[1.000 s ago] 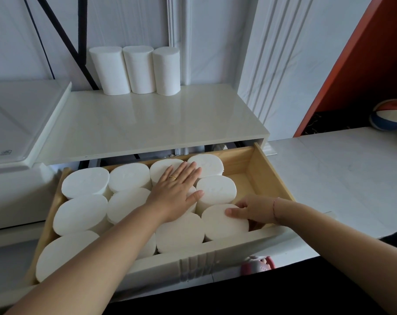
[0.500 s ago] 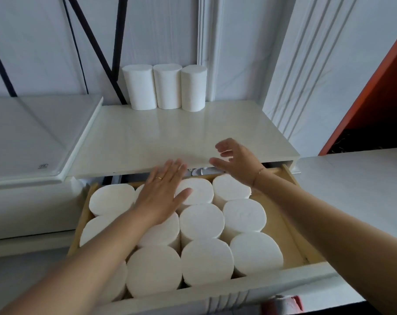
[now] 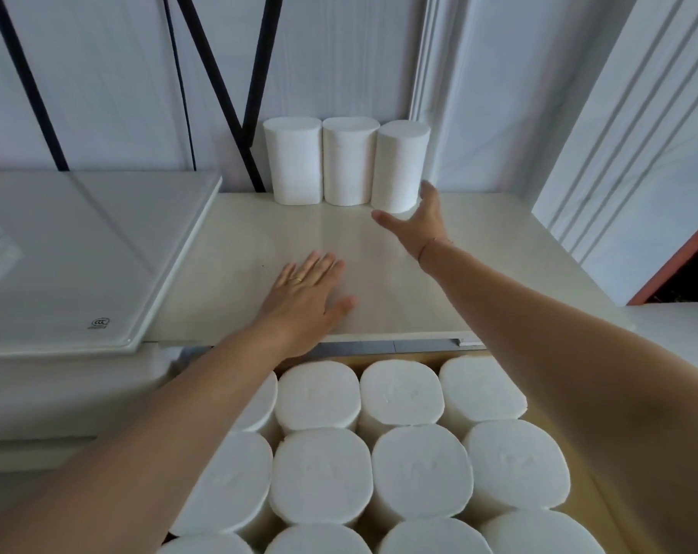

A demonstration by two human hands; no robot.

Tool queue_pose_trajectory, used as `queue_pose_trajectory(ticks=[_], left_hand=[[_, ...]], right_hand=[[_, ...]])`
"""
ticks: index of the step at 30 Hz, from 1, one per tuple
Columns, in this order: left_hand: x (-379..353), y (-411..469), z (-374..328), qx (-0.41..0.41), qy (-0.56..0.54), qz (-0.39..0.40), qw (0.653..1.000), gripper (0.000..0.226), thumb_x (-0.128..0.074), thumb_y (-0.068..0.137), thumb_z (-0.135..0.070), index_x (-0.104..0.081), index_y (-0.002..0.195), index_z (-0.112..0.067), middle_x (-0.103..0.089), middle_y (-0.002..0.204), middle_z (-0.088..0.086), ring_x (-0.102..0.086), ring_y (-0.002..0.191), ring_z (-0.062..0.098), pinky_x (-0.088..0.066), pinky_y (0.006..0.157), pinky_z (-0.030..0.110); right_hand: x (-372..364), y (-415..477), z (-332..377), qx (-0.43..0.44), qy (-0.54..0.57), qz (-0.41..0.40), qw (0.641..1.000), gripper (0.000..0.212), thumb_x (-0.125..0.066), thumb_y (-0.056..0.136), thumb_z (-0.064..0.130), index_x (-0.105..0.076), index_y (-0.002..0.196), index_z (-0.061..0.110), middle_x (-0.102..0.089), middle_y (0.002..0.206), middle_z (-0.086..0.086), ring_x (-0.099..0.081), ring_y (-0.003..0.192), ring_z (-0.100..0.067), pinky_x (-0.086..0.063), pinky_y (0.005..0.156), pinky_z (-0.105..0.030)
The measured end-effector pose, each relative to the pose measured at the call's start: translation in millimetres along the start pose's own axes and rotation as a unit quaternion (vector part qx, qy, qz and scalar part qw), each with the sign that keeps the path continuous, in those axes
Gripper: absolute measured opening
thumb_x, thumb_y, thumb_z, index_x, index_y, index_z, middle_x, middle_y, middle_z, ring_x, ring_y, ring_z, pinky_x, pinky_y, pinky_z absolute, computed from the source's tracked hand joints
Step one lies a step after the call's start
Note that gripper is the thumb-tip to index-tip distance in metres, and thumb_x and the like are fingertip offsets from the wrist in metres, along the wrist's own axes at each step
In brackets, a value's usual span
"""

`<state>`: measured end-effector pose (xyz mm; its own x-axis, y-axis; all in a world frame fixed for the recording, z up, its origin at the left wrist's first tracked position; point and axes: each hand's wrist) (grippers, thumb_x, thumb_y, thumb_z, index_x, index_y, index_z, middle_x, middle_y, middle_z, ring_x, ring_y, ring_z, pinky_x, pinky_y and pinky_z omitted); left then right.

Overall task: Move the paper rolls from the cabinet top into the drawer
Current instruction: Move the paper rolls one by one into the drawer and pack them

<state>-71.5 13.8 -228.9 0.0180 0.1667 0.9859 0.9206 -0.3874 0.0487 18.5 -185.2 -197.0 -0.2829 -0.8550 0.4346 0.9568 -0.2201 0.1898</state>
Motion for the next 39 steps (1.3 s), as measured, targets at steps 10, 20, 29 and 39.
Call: queue_pose_trajectory(ticks=[10, 20, 29, 39], left_hand=[[-18, 37, -11, -0.015, 0.003, 0.029, 0.999, 0.078, 0.003, 0.081, -0.067, 0.006, 0.149, -0.029, 0.011, 0.158, -0.01, 0.014, 0.143, 0.008, 0.007, 0.117, 0.038], [-18, 32, -13, -0.016, 0.002, 0.006, 1.0, 0.075, 0.001, 0.083, -0.066, 0.007, 0.149, -0.03, 0.014, 0.157, -0.011, 0.015, 0.142, 0.006, 0.009, 0.116, 0.036], [-20, 33, -12, -0.017, 0.005, 0.003, 1.0, 0.075, 0.001, 0.083, -0.066, 0.008, 0.149, -0.03, 0.015, 0.156, -0.012, 0.015, 0.142, 0.006, 0.01, 0.116, 0.035], [-17, 35, -11, -0.009, 0.003, 0.036, 0.999, 0.069, -0.007, 0.089, -0.064, 0.006, 0.149, -0.032, 0.014, 0.157, -0.012, 0.016, 0.142, 0.006, 0.008, 0.117, 0.037]], right_hand=[[-10, 68, -22, -0.018, 0.032, -0.012, 0.999, 0.116, -0.081, 0.071, 0.04, -0.002, 0.152, 0.014, -0.013, 0.16, -0.005, -0.017, 0.146, -0.021, -0.022, 0.118, -0.038], [-19, 114, -27, -0.018, 0.084, -0.004, 0.996, 0.112, -0.083, 0.067, 0.035, -0.008, 0.149, 0.02, -0.033, 0.146, -0.001, -0.035, 0.133, -0.021, -0.035, 0.109, -0.039], [-21, 119, -28, -0.007, 0.084, -0.023, 0.996, 0.1, -0.083, 0.064, 0.031, -0.021, 0.142, 0.021, -0.043, 0.135, 0.001, -0.044, 0.117, -0.017, -0.039, 0.092, -0.031], [-4, 66, -26, 0.014, 0.066, 0.0, 0.998, 0.093, -0.086, 0.064, 0.028, -0.028, 0.136, 0.015, -0.047, 0.127, -0.001, -0.048, 0.113, -0.018, -0.04, 0.088, -0.03]])
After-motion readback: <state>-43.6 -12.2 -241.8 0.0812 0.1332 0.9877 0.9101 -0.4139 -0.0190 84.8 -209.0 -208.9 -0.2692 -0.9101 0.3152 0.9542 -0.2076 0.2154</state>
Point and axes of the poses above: each hand's wrist, its own y-axis towards the middle knuckle, its own x-axis out of the back of the hand, z = x × y
